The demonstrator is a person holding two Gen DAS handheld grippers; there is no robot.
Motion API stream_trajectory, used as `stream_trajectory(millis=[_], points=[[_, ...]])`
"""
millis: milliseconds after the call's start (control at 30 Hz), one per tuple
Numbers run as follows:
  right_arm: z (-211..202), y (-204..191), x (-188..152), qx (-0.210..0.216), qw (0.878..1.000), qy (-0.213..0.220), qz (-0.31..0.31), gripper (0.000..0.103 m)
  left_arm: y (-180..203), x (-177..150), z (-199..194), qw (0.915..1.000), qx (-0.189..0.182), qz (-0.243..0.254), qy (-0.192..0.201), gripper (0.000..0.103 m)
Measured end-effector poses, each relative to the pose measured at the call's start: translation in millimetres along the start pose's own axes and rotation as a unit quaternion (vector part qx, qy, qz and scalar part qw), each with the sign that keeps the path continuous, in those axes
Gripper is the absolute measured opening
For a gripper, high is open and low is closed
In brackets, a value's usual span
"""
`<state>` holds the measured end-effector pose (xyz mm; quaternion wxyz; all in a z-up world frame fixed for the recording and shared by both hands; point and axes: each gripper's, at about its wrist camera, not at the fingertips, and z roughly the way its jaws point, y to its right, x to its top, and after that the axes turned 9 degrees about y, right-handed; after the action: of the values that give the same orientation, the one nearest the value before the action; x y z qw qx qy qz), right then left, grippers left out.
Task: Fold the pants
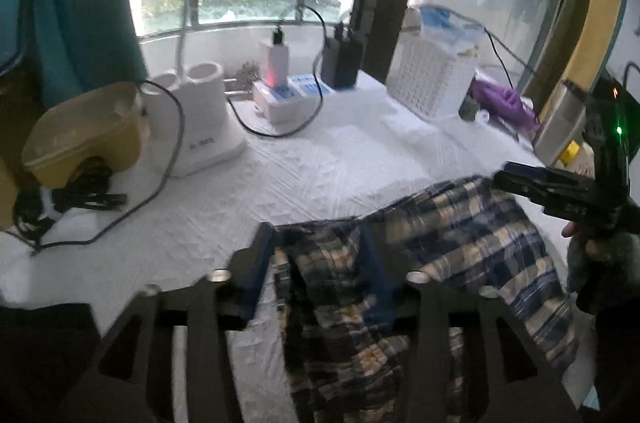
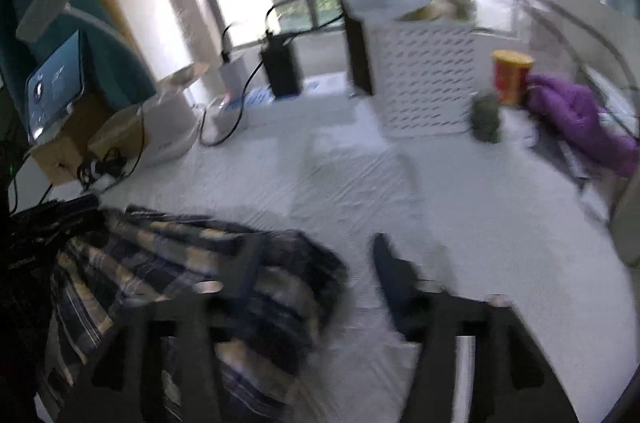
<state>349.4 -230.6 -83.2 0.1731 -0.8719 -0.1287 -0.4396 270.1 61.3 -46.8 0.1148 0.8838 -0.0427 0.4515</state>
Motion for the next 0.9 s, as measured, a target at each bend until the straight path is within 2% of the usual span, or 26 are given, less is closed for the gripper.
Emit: stream_trajectory(millis=[100,300,467,833,867,900], points=[[-20,6,0,-0.007,1.0,0.008,0.005,0.067,-6,1,-16,0.9998,0.0,-0.013,0.012,0.067],[-46,2,-18,-0.015,1.0,-0.003,0.011,0.067,-11,-17,-30,0.9996,0.016,-0.022,-0.003,0.067],[-67,-9,-40,-0.01,1.0,-0.014,0.008,0.067,-4,-40,-40,0.9993,0.011,-0.027,-0.021,0.067],[-110,-21,-92,0.011,0.999,-0.038,0.034,0.066,10,-65,-70,0.9991,0.008,-0.035,-0.021,0.067],[-112,-23,-97,0.014,0.998,-0.039,0.037,0.063,10,-66,-72,0.9992,0.007,-0.034,-0.02,0.067],[-114,-25,-102,0.021,0.998,-0.042,0.039,0.05,11,-68,-75,0.9993,0.005,-0.033,-0.019,0.067]])
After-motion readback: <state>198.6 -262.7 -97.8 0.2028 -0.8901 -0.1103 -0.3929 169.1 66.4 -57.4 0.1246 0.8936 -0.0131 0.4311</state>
